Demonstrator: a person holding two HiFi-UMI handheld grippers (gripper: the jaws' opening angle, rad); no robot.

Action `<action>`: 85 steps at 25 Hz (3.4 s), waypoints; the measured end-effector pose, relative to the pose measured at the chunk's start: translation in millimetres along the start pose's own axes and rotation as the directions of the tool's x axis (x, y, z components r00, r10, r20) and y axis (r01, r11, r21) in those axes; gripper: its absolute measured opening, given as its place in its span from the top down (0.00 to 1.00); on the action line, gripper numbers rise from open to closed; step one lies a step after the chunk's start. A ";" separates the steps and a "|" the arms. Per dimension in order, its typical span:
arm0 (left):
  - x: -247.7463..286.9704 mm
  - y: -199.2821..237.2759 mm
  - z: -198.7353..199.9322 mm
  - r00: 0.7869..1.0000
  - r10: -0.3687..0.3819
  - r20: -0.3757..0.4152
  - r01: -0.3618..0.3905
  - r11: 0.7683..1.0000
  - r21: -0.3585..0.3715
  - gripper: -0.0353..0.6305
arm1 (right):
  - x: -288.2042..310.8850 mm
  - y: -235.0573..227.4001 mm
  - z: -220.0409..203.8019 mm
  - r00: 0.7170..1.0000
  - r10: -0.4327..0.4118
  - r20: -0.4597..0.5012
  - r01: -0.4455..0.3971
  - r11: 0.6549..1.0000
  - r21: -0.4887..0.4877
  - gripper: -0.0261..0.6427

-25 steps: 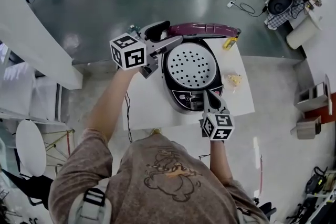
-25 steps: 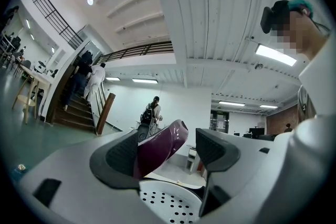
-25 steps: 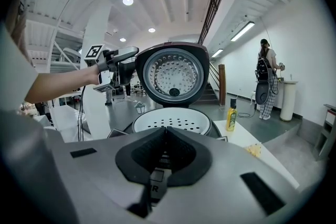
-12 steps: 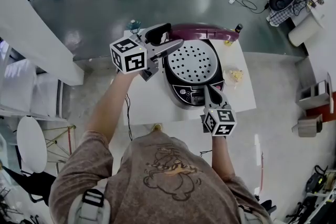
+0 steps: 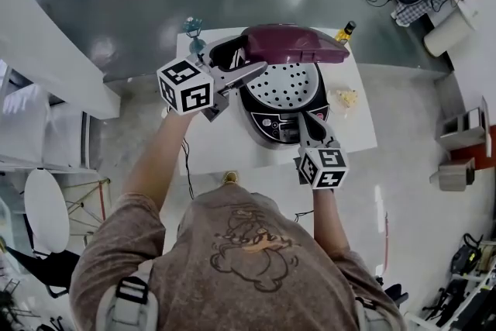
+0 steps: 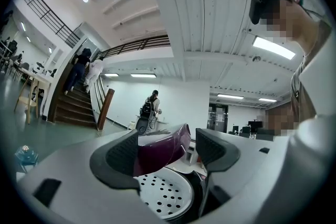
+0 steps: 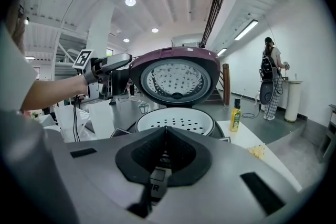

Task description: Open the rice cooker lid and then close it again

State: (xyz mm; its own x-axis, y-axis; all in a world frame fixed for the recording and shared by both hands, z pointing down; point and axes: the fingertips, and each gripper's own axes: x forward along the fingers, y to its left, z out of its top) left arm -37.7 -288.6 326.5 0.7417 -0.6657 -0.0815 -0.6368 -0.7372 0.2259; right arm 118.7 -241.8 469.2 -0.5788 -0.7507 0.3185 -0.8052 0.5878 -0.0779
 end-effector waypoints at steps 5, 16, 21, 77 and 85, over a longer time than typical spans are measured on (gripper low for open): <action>-1.7 -5.9 -11.9 1.000 0.005 -0.016 -0.005 1.000 0.003 0.44 | 0.1 -0.7 0.0 1.000 0.001 0.005 -0.001 1.000 -0.005 0.96; -8.3 -15.7 -39.1 0.999 0.019 -0.028 -0.020 0.999 -0.037 0.44 | 0.7 -0.5 -1.6 1.000 0.006 0.013 -0.006 1.000 -0.008 0.96; -10.8 -20.7 -47.5 0.999 0.030 -0.032 -0.031 0.999 -0.043 0.44 | -1.3 2.0 -0.1 1.000 0.004 0.016 -0.004 0.999 -0.033 0.96; -17.7 -28.1 -98.6 0.994 0.037 -0.100 -0.048 0.993 -0.110 0.44 | 5.9 -21.7 48.9 1.000 0.017 0.019 -0.016 0.997 -0.075 0.95; -19.7 -27.0 -110.9 0.991 0.035 -0.130 -0.052 0.990 -0.129 0.44 | 10.4 -20.5 31.1 0.999 0.025 -0.040 -0.028 0.996 -0.085 0.95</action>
State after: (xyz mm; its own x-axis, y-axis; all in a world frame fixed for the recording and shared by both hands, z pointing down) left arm -11.8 -242.7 429.6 0.7400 -0.6705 0.0532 -0.6420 -0.6806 0.3529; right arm 125.2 -271.0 444.8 -0.5931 -0.7230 0.3543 -0.7746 0.6324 -0.0062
